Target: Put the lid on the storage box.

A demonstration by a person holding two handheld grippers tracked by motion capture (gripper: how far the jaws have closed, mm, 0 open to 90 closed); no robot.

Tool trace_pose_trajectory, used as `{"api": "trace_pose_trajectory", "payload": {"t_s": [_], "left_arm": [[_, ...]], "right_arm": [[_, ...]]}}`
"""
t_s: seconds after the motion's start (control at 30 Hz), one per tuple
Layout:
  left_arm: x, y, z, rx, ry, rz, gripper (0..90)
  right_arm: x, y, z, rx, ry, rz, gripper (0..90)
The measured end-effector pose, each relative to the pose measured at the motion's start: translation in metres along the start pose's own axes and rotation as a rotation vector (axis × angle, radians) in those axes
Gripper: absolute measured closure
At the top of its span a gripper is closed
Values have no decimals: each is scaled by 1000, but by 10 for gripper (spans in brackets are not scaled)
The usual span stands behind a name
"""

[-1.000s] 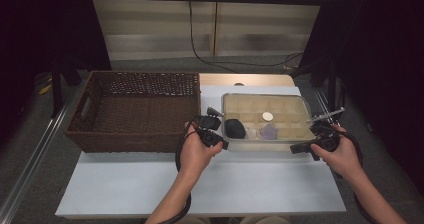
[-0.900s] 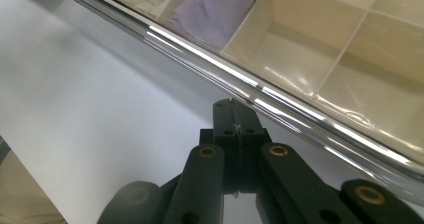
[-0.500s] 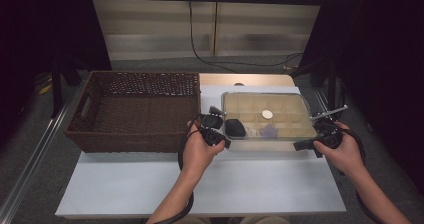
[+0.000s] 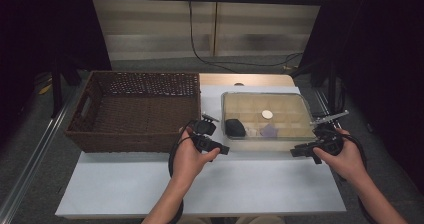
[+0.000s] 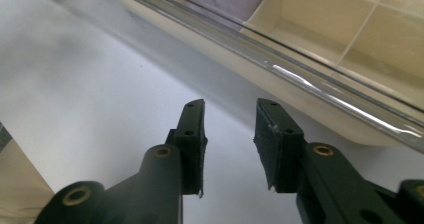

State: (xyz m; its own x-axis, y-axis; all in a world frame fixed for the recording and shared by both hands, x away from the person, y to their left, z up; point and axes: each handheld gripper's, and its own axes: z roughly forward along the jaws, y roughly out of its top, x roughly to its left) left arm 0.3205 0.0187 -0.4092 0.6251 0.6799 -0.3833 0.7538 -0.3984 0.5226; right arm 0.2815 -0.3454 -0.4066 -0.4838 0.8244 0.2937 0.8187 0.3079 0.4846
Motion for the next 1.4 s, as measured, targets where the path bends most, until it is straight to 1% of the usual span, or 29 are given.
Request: {"api": "trace_pose_trajectory", "payload": {"t_s": [0.03,0.07,0.17,0.2,0.27,0.33,0.37,0.47,0.53,0.63,0.7,0.73,0.8,0.87,0.93,1.0,1.03,1.2,1.27,1.33,1.37,1.4], "left_arm": [[0,-1,0,0,-1,-1,521],[1,-1,0,0,-3,2,504],[1,-3,0,-3,3,34,444],[1,-4,0,-9,-1,39,429],[1,-6,-1,-7,1,53,410],[2,-8,-2,-13,-5,63,390],[2,-9,-3,-11,-1,67,386],[5,-14,-5,-20,-9,89,374],[5,-18,-5,-26,-8,95,363],[6,-23,-6,-23,-7,104,357],[8,-26,-7,-27,-6,112,354],[8,-28,-7,-33,-5,112,354],[10,-31,-9,-44,-3,117,352],[12,-34,-9,-46,3,126,348],[15,-38,-9,-47,7,130,344],[17,-41,-9,-45,14,141,336],[18,-43,-9,-45,17,143,331],[24,-49,-10,-49,22,153,323],[26,-52,-10,-50,20,155,320],[27,-54,-9,-43,21,166,312],[28,-55,-9,-48,17,169,309],[28,-56,-9,-44,19,172,308]], "right_arm": [[1,-1,0,0,6,5,610],[1,-1,1,-2,11,-8,588],[2,-2,2,-8,12,-21,521],[2,-3,3,-20,17,-37,503],[3,-3,3,-21,16,-41,463],[3,-4,3,-37,19,-53,426],[4,-6,3,-35,25,-56,412],[4,-12,5,-46,26,-58,363],[4,-17,6,-54,34,-54,353],[3,-24,8,-63,29,-61,330],[3,-28,9,-60,14,-65,320],[3,-29,11,-63,12,-74,316],[5,-32,13,-60,10,-75,305],[6,-34,17,-63,2,-91,297],[7,-36,21,-66,7,-94,296],[8,-37,25,-66,2,-101,288],[9,-38,26,-57,-4,-107,285],[10,-40,32,-70,7,-123,280],[10,-41,33,-73,10,-124,278],[10,-42,34,-71,7,-120,275],[9,-42,34,-73,4,-120,272],[9,-43,35,-83,8,-122,269]]}}
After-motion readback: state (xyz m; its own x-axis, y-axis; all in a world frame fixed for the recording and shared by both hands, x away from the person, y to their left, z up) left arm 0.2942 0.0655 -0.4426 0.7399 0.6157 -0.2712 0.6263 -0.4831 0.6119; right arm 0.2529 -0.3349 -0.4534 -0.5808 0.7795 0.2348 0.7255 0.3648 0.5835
